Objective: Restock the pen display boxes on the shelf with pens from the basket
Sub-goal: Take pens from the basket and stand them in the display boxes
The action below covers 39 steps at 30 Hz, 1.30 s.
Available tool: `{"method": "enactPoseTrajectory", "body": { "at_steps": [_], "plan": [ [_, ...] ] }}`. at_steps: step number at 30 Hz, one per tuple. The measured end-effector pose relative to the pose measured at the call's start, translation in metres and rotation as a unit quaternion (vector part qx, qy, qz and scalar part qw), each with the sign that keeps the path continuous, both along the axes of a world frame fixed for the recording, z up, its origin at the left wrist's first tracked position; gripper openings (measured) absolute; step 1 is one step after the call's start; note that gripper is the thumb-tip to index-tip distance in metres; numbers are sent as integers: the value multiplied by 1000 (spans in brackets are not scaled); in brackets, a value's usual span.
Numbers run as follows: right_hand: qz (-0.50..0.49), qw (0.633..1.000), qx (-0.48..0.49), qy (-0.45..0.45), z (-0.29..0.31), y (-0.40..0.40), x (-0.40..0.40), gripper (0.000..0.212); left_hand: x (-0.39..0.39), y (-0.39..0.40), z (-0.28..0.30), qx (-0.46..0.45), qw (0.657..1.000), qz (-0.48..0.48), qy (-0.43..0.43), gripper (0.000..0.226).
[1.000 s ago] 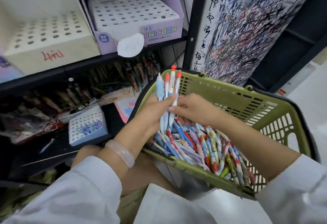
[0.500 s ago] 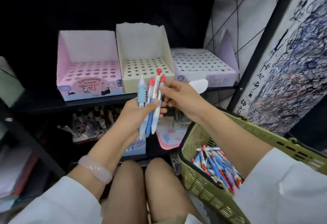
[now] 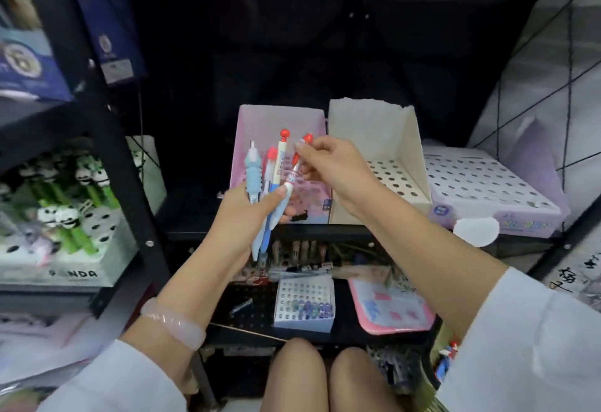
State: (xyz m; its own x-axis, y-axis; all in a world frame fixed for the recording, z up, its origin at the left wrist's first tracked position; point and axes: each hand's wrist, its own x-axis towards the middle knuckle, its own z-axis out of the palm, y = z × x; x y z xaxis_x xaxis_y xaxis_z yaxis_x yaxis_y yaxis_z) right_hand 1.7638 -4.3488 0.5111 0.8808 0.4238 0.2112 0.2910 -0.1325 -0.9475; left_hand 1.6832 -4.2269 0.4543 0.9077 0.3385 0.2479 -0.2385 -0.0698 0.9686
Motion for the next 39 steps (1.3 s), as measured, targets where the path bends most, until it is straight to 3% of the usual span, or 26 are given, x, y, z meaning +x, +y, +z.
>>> {"method": "enactPoseTrajectory", "body": {
  "at_steps": [3,7,12,18,25,28,31,34,39],
  "plan": [
    [1,999,38,-18,21,17,18,22,5,19,8,-71,997,16,-13,9],
    [-36,994,50,-90,43,47,52,20,9,47,11,-77,993,80,-38,9],
    [-68,974,-107,-189,31,88,81,18,15,69,-1,-122,985,116,-30,8],
    [-30,942,-250,-224,13,109,100,23,21,80,-13,-130,987,93,-1,9],
    [-25,920,-331,-209,-5,114,97,35,21,83,-10,-130,987,89,13,9],
    [-52,948,-244,-198,-5,106,87,24,17,82,-2,-118,989,88,3,8],
    [72,988,-70,-114,7,93,62,16,16,74,8,-112,991,68,-12,9],
    [196,977,-76,-44,12,82,38,13,18,57,17,-117,992,40,-25,10],
    [150,985,-52,-63,15,53,32,22,23,34,23,-156,987,-5,-30,13]
  ]
}}
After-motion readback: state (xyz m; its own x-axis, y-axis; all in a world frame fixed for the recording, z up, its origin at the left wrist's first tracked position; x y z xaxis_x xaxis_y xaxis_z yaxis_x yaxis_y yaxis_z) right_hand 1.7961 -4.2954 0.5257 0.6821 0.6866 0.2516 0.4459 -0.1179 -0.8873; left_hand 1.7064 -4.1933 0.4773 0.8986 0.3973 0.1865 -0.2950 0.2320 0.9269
